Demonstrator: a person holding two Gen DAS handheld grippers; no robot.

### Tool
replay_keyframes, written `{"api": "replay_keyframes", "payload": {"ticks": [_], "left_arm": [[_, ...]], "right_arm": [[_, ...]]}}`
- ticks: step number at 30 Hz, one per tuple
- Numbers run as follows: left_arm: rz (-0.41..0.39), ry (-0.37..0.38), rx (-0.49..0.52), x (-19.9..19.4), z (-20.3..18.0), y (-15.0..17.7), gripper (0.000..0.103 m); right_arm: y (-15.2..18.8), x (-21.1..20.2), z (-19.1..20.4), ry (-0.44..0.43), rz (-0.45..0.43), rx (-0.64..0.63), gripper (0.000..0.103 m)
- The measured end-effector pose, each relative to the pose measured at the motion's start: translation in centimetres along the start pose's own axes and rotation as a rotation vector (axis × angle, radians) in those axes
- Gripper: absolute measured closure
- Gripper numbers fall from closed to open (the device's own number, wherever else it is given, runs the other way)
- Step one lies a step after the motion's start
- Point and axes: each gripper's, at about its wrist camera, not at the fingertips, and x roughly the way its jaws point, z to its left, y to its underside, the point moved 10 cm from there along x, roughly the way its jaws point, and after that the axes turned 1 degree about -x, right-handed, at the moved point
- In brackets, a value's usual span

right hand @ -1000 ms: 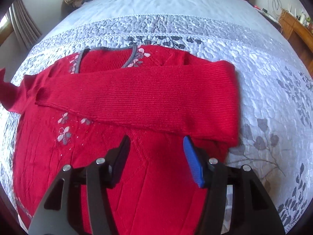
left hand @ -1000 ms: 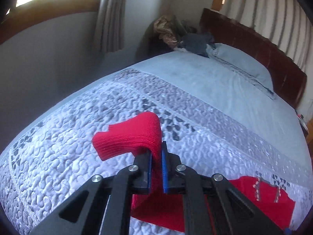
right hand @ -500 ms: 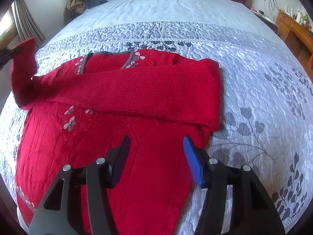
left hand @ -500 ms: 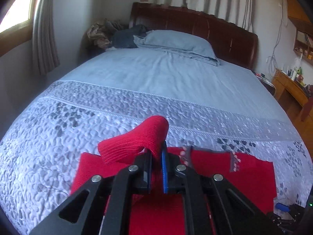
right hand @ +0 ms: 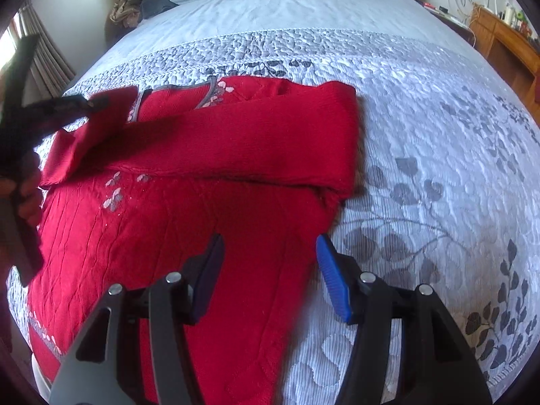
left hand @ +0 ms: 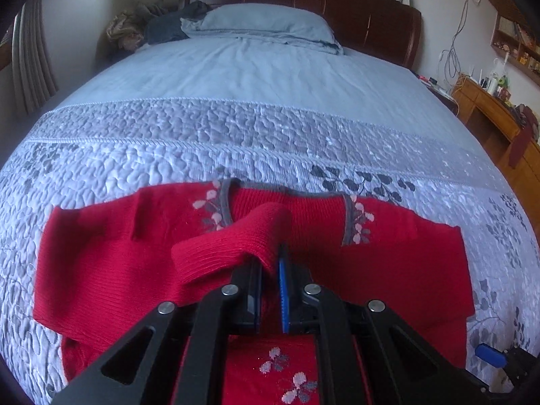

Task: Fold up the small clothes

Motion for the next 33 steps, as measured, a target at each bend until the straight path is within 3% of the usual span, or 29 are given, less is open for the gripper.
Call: {"api": "replay_keyframes", "payload": {"ticks": [7, 9, 11, 13, 14, 16, 19, 22, 24, 28, 33], "left_arm": [[0.182, 0.007, 0.033, 4.2, -0.4, 4.4, 0.091], [0.187, 0.013, 0.065, 3.6, -0.6, 4.8, 0.087], [0.216, 0.066, 0.071, 1.7, -0.7, 4.9, 0.059], [0.199, 0.179, 0.036, -2.0, 0.0, 4.2, 0.041], [0.179, 0.184, 0.03, -3.3, 0.8, 3.6, 0.036], [0.144, 0.133, 0.034, -5.0, 3.5, 2.2, 0.036], [0.197, -0.054, -0.01, -4.0, 11.2, 1.0, 0.042], [0.275, -0.107, -0.088, -1.8, 16.1, 1.2, 0.056], [0.293, -0.168, -0.076, -0.4, 18.6, 1.1, 0.057], [0.372, -0.203, -0.054, 2.0, 20.1, 2.4, 0.056], [0.367, -0.162, -0.106, 3.0, 20.5, 2.9, 0.056]], "right_arm": [[1.1, 1.4, 0.7, -0.033, 0.043, 0.019, 0.046], [1.4, 1.9, 0.8, -0.035, 0.056, 0.026, 0.046], [1.5, 1.9, 0.9, -0.03, 0.062, 0.017, 0.046], [1.4, 1.9, 0.8, -0.027, 0.071, 0.007, 0.046], [1.3, 1.7, 0.8, -0.026, 0.075, 0.002, 0.046], [1.0, 1.4, 1.1, -0.02, 0.081, -0.007, 0.046], [0.4, 0.8, 2.1, -0.028, 0.093, -0.021, 0.045], [-0.7, 0.3, 4.5, -0.06, 0.111, -0.053, 0.044], [-1.6, 0.1, 6.5, -0.06, 0.131, -0.091, 0.044], [-4.4, 0.3, 11.0, -0.114, 0.145, -0.139, 0.044], [-7.6, 2.2, 15.5, -0.126, 0.155, -0.19, 0.044]]}}
